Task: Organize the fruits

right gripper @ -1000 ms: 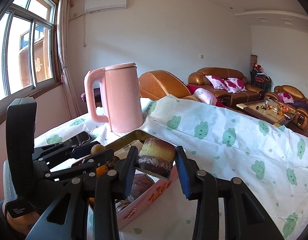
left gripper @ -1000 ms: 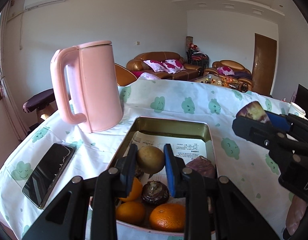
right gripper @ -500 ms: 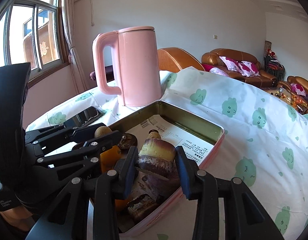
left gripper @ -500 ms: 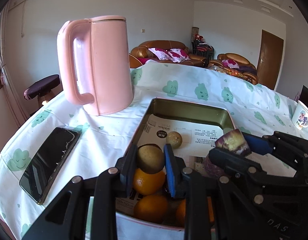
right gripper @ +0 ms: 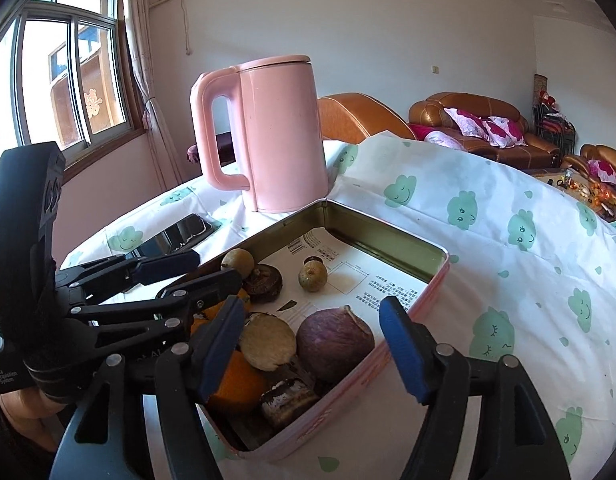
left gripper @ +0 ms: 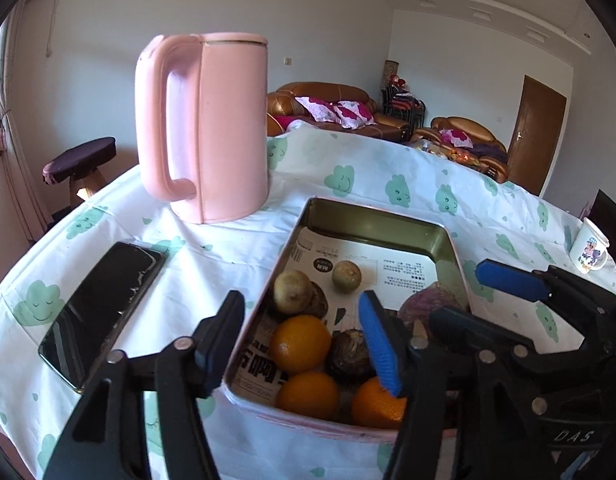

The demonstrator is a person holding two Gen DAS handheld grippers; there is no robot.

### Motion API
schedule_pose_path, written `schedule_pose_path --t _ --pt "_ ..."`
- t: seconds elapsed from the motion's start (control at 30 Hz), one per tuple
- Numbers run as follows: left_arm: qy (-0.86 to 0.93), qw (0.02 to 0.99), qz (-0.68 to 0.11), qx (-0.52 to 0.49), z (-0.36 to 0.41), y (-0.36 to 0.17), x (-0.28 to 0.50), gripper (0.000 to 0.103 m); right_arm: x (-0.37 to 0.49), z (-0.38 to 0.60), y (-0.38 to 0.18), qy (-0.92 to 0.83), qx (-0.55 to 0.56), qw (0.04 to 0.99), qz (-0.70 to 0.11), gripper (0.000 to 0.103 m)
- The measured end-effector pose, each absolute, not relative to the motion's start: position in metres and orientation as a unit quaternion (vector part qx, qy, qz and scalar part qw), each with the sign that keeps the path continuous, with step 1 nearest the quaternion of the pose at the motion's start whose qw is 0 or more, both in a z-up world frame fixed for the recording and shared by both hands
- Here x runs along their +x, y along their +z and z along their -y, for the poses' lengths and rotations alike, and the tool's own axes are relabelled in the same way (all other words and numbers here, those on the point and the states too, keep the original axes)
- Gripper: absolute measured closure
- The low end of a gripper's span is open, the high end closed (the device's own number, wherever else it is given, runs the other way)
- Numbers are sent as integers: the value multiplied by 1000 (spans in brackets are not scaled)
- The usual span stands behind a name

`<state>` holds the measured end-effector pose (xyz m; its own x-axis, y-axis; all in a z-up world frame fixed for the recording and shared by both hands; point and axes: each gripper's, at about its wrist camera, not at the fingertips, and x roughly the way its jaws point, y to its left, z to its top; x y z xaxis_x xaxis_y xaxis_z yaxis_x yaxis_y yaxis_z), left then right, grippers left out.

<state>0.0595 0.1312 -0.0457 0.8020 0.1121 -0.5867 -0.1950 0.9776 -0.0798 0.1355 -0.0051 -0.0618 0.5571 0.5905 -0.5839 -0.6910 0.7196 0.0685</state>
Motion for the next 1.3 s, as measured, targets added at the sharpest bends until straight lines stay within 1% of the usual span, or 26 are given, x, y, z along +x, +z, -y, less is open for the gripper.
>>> schedule_pose_path --t 0.03,0.2,0.3,0.6,0.67,0.97,1.03,1.3 --pt "80 950 -294 -68 -130 -41 55 25 133 8 -59 361 -87 881 -294 32" --pt "73 958 -270 -70 -128 -23 41 22 124 28 -51 333 -82 895 -284 30" --pt "78 962 -255 -63 -123 -15 34 12 117 41 -45 312 -83 907 -269 30" --pt "68 966 -246 -44 -101 -10 27 11 88 72 -27 270 -85 932 -227 25" --pt "64 966 -247 -40 -96 -11 26 8 83 78 -26 268 -82 933 -226 25" --pt "46 967 -247 -25 -73 -9 20 8 70 102 -24 253 -58 940 -223 24" --pt "44 967 -248 -24 -69 -9 20 6 67 105 -23 249 -57 941 -222 24" --pt "37 969 -245 -5 -51 -10 15 5 57 119 -22 235 -49 947 -215 23"
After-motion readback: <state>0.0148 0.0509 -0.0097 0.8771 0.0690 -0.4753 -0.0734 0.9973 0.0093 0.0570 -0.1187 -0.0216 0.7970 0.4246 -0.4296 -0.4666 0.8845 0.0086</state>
